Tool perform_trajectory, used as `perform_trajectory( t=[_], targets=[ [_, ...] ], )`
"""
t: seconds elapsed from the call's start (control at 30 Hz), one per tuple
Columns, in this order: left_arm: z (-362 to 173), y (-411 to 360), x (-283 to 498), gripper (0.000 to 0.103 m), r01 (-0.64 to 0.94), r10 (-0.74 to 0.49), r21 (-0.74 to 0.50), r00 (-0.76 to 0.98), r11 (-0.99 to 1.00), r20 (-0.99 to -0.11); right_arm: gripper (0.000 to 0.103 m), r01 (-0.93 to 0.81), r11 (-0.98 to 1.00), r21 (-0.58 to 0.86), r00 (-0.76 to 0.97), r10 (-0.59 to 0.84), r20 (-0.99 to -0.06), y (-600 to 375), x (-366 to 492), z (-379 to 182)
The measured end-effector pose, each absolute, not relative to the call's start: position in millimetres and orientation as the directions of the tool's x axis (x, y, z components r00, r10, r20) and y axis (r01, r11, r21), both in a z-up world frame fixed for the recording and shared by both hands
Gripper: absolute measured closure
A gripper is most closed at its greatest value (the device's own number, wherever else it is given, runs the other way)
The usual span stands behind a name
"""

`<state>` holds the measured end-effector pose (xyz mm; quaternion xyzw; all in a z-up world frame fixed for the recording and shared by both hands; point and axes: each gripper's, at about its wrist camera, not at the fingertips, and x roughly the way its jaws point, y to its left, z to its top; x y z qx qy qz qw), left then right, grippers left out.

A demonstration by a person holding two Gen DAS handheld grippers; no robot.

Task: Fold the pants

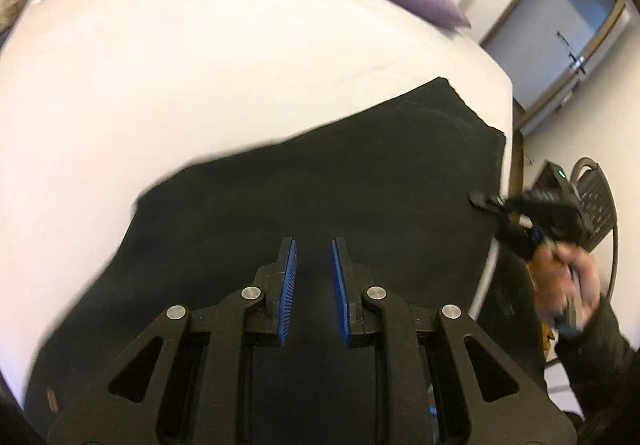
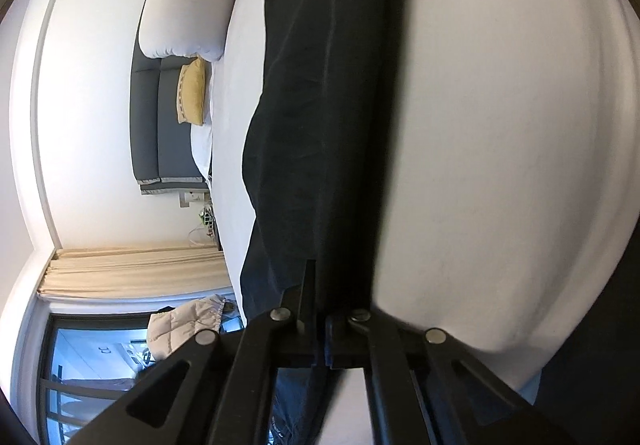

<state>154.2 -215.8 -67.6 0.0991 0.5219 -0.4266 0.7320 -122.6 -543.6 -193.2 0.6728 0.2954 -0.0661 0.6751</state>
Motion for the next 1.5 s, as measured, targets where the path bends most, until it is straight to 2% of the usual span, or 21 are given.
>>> perform_trajectory(
  t=[0.13, 0.23, 0.37, 0.4, 0.53, 0.63, 0.77, 0.9, 1.0, 1.1, 1.17, 1.23, 1.27, 1.3, 1.4, 1.5],
  targets=[
    [-110.7, -253.6, 194.7, 0.086, 0.759, -0.338, -0.155, 0.090, 0.632, -0.937, 0.103, 0.489, 0.090, 0.868, 0.814, 0.310, -0.491, -545.0, -122.3, -196.1],
    [-122.0, -253.0, 219.3, 0.086, 0.727, -0.337, -0.163, 0.101, 0.667, -0.936, 0.103, 0.491, 0.105, 0.865, 0.812, 0.304, -0.498, -546.2, -123.6, -196.2],
    [-115.9, -252.0, 251.2, 0.086, 0.655, -0.248, -0.031, 0.242, 0.755, -0.938, 0.103, 0.496, 0.137, 0.857, 0.805, 0.298, -0.513, -548.0, -125.9, -193.2],
    [-109.7, -250.1, 255.5, 0.086, 0.634, -0.249, -0.030, 0.259, 0.773, -0.933, 0.103, 0.496, 0.154, 0.855, 0.802, 0.297, -0.519, -547.2, -124.9, -190.1],
    [-72.8, -257.0, 229.7, 0.086, 0.686, -0.368, -0.087, 0.275, 0.722, -0.888, 0.099, 0.484, 0.186, 0.855, 0.807, 0.283, -0.518, -548.4, -125.5, -180.0],
    [-66.0, -282.6, 188.5, 0.086, 0.777, -0.458, -0.171, 0.165, 0.606, -0.874, 0.100, 0.481, 0.165, 0.861, 0.813, 0.285, -0.508, -552.5, -121.9, -184.3],
    [-107.4, -322.6, 158.3, 0.086, 0.843, -0.370, -0.123, 0.095, 0.524, -0.924, 0.103, 0.482, 0.137, 0.865, 0.815, 0.291, -0.500, -552.6, -119.3, -191.5],
    [-117.5, -316.7, 195.8, 0.089, 0.749, -0.425, -0.226, 0.081, 0.623, -0.902, 0.103, 0.484, 0.133, 0.865, 0.817, 0.286, -0.501, -552.6, -123.3, -192.0],
    [-105.6, -316.6, 216.2, 0.089, 0.716, -0.309, -0.044, 0.245, 0.697, -0.919, 0.103, 0.487, 0.149, 0.861, 0.812, 0.286, -0.509, -551.4, -121.8, -189.3],
    [-85.0, -310.3, 227.7, 0.089, 0.684, -0.387, -0.144, 0.216, 0.716, -0.897, 0.097, 0.484, 0.178, 0.857, 0.810, 0.281, -0.515, -551.1, -121.7, -180.9],
    [-75.8, -321.7, 217.6, 0.089, 0.727, -0.438, -0.187, 0.172, 0.660, -0.882, 0.092, 0.477, 0.186, 0.859, 0.815, 0.273, -0.512, -553.0, -122.6, -177.1],
    [-74.2, -341.2, 204.3, 0.089, 0.772, -0.493, -0.262, 0.077, 0.580, -0.867, 0.092, 0.473, 0.175, 0.863, 0.819, 0.272, -0.504, -555.9, -121.8, -177.8],
    [-77.0, -356.2, 198.5, 0.089, 0.791, -0.502, -0.285, 0.032, 0.542, -0.864, 0.093, 0.471, 0.175, 0.865, 0.821, 0.273, -0.502, -557.3, -121.3, -178.9],
    [-82.9, -368.5, 191.1, 0.089, 0.802, -0.502, -0.301, -0.001, 0.516, -0.865, 0.101, 0.469, 0.174, 0.866, 0.821, 0.274, -0.500, -558.2, -120.7, -180.7],
    [-106.7, -403.9, 168.0, 0.089, 0.822, -0.454, -0.325, -0.092, 0.467, -0.886, 0.103, 0.477, 0.162, 0.864, 0.815, 0.286, -0.504, -560.5, -120.4, -189.2],
    [-123.9, -403.1, 191.9, 0.089, 0.829, -0.438, -0.287, -0.056, 0.481, -0.897, 0.103, 0.478, 0.175, 0.861, 0.812, 0.285, -0.509, -561.3, -120.1, -188.2]
  ],
)
